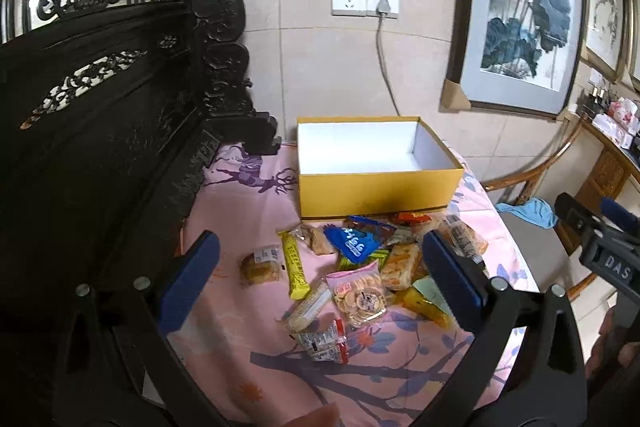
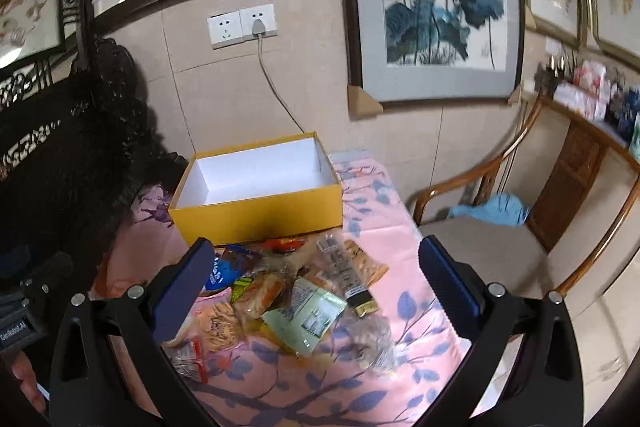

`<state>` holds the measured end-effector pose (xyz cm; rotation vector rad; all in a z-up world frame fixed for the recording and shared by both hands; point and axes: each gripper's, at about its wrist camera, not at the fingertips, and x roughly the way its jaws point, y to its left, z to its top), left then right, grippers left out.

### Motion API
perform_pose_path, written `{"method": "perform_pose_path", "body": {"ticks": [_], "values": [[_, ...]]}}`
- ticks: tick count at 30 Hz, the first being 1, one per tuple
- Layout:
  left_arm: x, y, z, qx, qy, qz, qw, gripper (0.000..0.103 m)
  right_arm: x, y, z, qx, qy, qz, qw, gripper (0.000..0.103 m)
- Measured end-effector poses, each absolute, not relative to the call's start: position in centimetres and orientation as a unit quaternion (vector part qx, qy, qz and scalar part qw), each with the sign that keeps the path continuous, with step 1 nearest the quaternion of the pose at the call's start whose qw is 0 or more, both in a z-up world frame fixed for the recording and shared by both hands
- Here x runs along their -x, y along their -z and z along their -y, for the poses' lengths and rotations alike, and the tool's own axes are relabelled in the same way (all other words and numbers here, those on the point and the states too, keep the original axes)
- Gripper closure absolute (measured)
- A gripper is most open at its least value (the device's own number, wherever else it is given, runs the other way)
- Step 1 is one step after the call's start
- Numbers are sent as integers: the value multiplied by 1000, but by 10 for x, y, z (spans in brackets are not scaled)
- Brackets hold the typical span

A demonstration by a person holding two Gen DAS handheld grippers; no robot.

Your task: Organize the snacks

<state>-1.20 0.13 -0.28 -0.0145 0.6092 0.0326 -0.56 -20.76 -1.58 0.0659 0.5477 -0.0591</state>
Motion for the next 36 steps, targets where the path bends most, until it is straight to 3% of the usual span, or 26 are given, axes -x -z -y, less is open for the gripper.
{"method": "perform_pose_path", "body": {"ticks": [13, 16, 22, 36], "values": [[5, 4, 3, 0, -6, -298, 955, 2, 5, 13, 200, -1, 18, -250, 968, 1], [3, 5, 4, -5, -6, -299, 954, 2, -3, 21, 204, -33, 2, -279, 960, 1], [-1, 7, 2, -4, -10, -299, 954, 2, 0, 21, 216, -85, -9, -263, 961, 1], [-8, 4, 1, -14, -16, -300, 954, 2, -3, 17, 211, -26, 52, -241, 969, 1]]}}
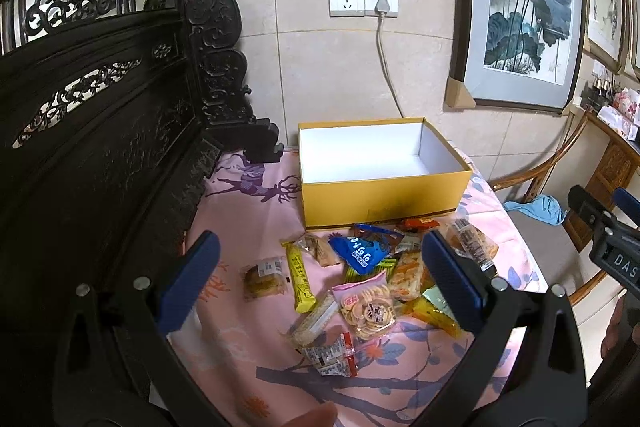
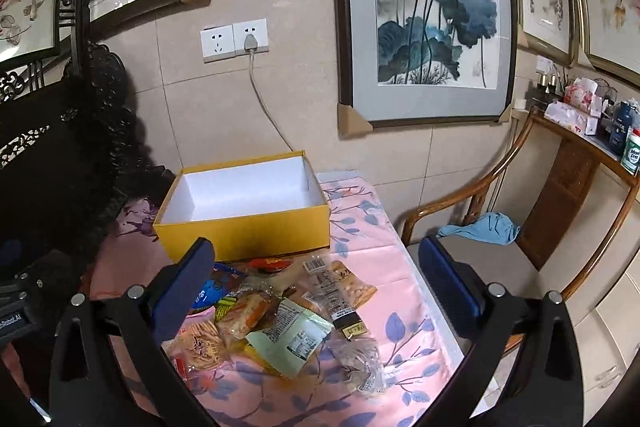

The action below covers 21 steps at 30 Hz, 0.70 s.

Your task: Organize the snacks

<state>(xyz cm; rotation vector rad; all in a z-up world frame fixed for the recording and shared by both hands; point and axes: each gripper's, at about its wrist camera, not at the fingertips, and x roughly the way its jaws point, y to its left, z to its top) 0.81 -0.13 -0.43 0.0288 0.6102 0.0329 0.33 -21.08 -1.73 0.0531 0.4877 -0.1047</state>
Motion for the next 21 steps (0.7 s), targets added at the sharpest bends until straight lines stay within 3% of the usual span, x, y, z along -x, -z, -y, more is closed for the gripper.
{"method": "perform_pose_path", "body": {"ticks": [21], "values": [[-16, 11, -11, 9, -43, -309, 950, 2, -22, 34, 202, -27, 15, -313, 949, 1]]}}
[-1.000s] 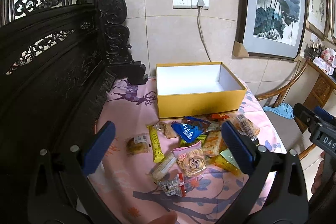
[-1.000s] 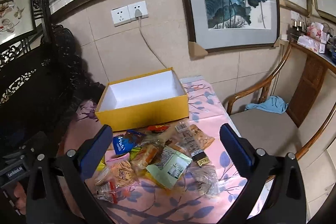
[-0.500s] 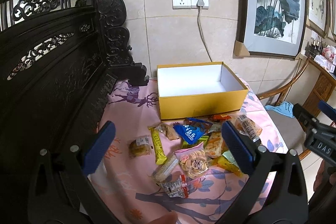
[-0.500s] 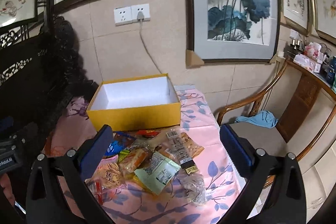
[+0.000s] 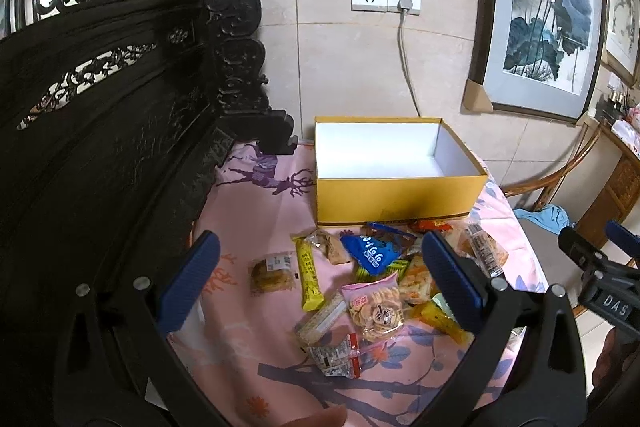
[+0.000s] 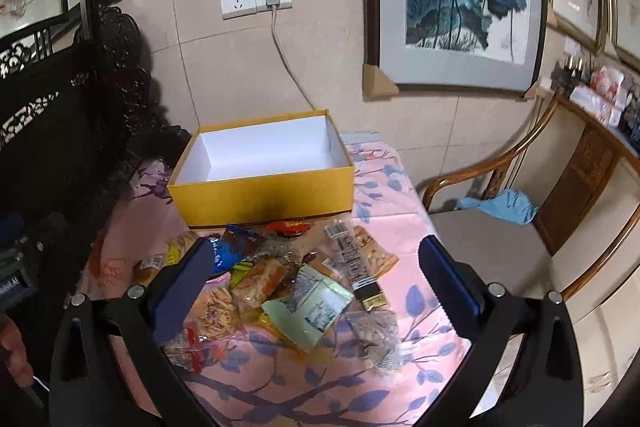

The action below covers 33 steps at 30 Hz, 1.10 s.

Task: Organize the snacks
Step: 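Grasp the green snack bag with the right tool while the left tool grasps a white-and-red packet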

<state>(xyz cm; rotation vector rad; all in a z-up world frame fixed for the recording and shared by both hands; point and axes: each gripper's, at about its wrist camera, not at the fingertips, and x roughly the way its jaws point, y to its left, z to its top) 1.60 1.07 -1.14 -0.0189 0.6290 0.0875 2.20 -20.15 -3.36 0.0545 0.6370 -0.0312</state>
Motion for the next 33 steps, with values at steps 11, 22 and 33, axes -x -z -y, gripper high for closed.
{"method": "perform_pose_path", "body": {"ticks": [11, 22, 33], "values": [[-17, 28, -7, 0, -19, -318, 948, 2, -28, 47, 208, -36, 3, -330, 943, 1], [-10, 107, 9, -103, 4, -371, 923, 2, -45, 107, 219, -30, -48, -417, 907, 1], [-5, 175, -9, -138, -38, -444, 884, 2, -102, 208, 192, -74, -14, -494, 866, 1]]}}
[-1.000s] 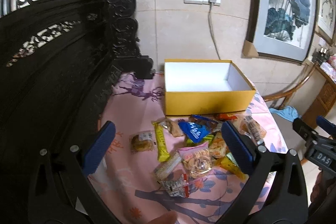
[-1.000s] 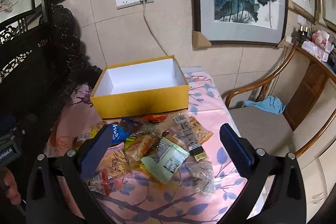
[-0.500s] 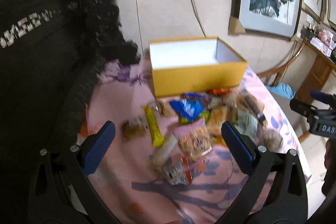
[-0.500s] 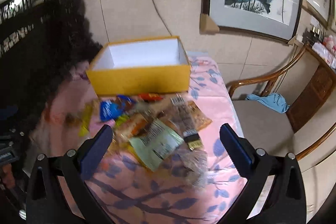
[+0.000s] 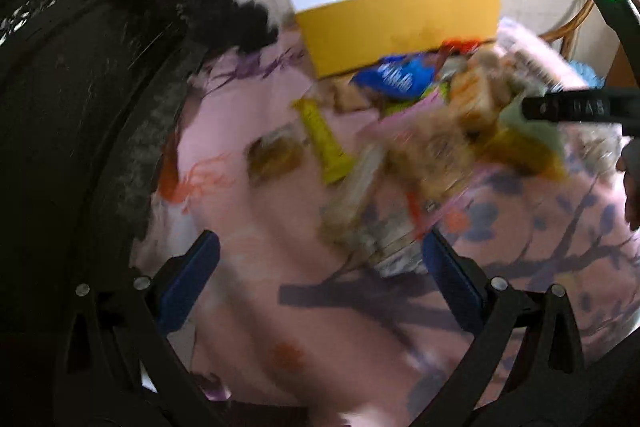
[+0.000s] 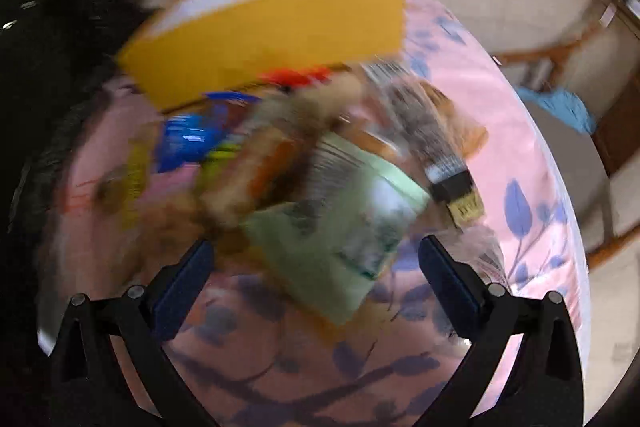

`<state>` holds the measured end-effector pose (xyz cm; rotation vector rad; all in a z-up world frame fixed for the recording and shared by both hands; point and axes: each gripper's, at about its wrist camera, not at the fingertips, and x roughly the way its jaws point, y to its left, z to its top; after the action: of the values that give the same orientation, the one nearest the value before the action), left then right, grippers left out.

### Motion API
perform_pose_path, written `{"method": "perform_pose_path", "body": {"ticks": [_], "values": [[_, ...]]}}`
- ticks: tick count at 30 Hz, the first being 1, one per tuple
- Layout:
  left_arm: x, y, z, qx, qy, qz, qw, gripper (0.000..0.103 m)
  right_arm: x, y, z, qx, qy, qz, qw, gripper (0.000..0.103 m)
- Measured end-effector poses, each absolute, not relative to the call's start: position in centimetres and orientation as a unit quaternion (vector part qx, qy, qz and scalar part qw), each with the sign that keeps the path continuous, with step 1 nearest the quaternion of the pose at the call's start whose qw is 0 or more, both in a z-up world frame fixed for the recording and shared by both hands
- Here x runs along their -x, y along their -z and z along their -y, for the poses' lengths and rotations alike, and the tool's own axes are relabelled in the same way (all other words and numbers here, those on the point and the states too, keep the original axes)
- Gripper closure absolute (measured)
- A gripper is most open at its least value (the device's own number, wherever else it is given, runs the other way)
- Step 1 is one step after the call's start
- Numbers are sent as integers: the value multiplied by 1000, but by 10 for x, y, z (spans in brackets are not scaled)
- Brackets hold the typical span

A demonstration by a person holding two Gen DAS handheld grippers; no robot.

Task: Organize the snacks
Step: 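Grasp the green snack bag with the right tool while the left tool grasps a white-and-red packet, then carry both packets over the yellow box and release them inside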

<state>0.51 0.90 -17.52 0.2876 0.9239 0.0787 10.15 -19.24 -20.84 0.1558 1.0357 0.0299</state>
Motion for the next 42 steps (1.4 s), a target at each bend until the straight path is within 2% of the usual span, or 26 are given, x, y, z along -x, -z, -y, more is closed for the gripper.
{"method": "perform_pose_path", "body": {"ticks": [7, 9, 14, 17, 20, 22, 25, 29, 33, 42], "values": [[-21, 192, -23, -111, -43, -471, 874, 2, -128, 240, 208, -137, -13, -508, 850, 1], [-29, 199, -22, -111, -45, -479, 870, 2, -133, 238, 207, -149, -30, -509, 847, 24], [-37, 204, -14, -94, -6, -489, 867, 2, -125, 226, 211, -166, -68, -531, 828, 61], [-35, 209, 0, -120, 23, -480, 868, 2, -109, 207, 209, -126, -85, -520, 840, 64], [-35, 227, 8, -139, 40, -495, 857, 2, -100, 195, 216, -134, -107, -519, 837, 65], [-38, 246, 13, -154, 43, -519, 840, 26, -96, 190, 218, -133, -107, -515, 840, 65], [-36, 253, 15, -118, 70, -514, 847, 71, -90, 180, 223, -142, -121, -511, 839, 75], [-31, 256, 29, -152, 82, -500, 849, 72, -87, 181, 225, -123, -121, -511, 842, 76], [-27, 249, 29, -145, 69, -501, 850, 74, -84, 183, 231, -148, -120, -510, 839, 77], [-33, 183, 15, -63, 57, -465, 881, 75, -71, 113, 233, -107, -146, -448, 876, 77]]}}
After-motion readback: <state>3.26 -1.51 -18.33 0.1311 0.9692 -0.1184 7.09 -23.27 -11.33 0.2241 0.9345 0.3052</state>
